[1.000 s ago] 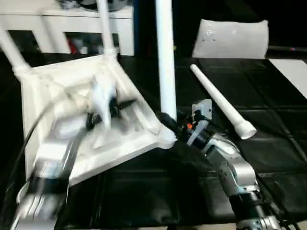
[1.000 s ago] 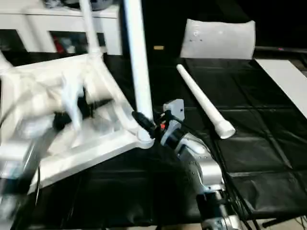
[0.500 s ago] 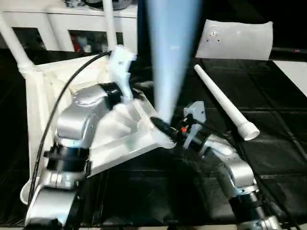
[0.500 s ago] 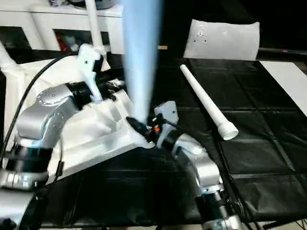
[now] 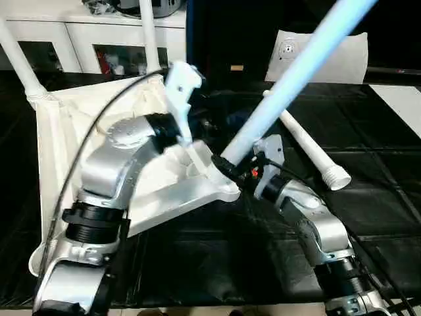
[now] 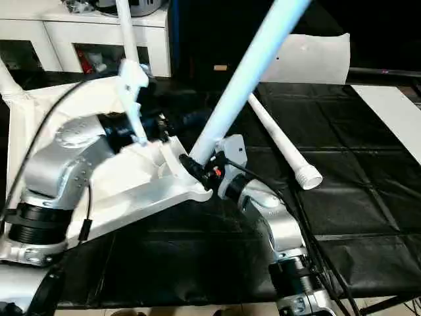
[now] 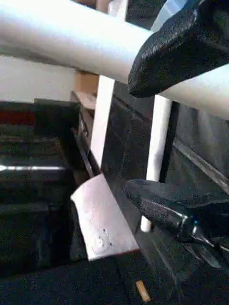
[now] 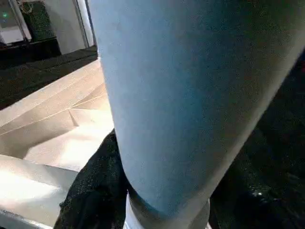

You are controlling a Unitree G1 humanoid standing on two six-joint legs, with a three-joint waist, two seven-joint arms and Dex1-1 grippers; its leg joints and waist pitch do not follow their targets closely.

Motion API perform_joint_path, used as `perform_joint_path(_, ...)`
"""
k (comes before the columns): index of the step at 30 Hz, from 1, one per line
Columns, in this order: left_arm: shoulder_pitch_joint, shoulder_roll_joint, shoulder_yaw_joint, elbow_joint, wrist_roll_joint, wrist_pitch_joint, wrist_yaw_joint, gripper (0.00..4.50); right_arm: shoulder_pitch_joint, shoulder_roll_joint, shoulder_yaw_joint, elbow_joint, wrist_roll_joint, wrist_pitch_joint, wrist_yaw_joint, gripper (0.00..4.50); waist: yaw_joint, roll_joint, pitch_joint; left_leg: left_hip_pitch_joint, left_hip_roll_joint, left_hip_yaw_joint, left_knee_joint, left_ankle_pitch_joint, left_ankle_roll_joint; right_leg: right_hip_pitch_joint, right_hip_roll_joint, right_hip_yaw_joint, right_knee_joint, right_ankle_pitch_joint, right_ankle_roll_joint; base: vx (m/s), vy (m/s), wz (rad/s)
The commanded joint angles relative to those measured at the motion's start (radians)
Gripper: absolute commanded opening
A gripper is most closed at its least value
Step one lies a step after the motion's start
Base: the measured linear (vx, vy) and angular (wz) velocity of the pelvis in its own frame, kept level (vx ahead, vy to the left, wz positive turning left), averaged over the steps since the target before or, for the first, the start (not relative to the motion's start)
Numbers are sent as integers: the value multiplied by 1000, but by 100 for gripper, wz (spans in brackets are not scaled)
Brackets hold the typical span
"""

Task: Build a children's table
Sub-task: Insert table leg to table base

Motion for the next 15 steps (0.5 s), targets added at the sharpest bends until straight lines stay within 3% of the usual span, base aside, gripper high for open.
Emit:
perform_joint_path(1,55,43,36,-52,-32,45,-24,359,-12,-19,-36,-27,8,16,-11,189,-1,16,-62,7,18,-1,-66,-186,-5,59,-65,46,-61,-214,-160,0,0,0)
perform_joint_path(7,155,107,30,-97,-21,81,-35,402,-8,-38,-56,-32,-25,-6,-59,189,-3,20,-62,12,19,1,-66,-187,-8,54,-60,46,-60,-202,-162,0,0,0)
perform_joint_path(10,264,165,-95,-155,58,105,-36,442,-11,-66,-64,-51,-35,76,-87,189,-5,11,-57,14,20,0,-70,-229,-12,52,-59,47,-67,-278,-136,0,0,0)
perform_joint_path(15,310,150,-192,-137,118,117,12,450,-8,-74,-66,-81,-25,105,-85,189,-4,11,-56,11,18,0,-70,-243,-17,50,-60,48,-74,-329,-110,0,0,0)
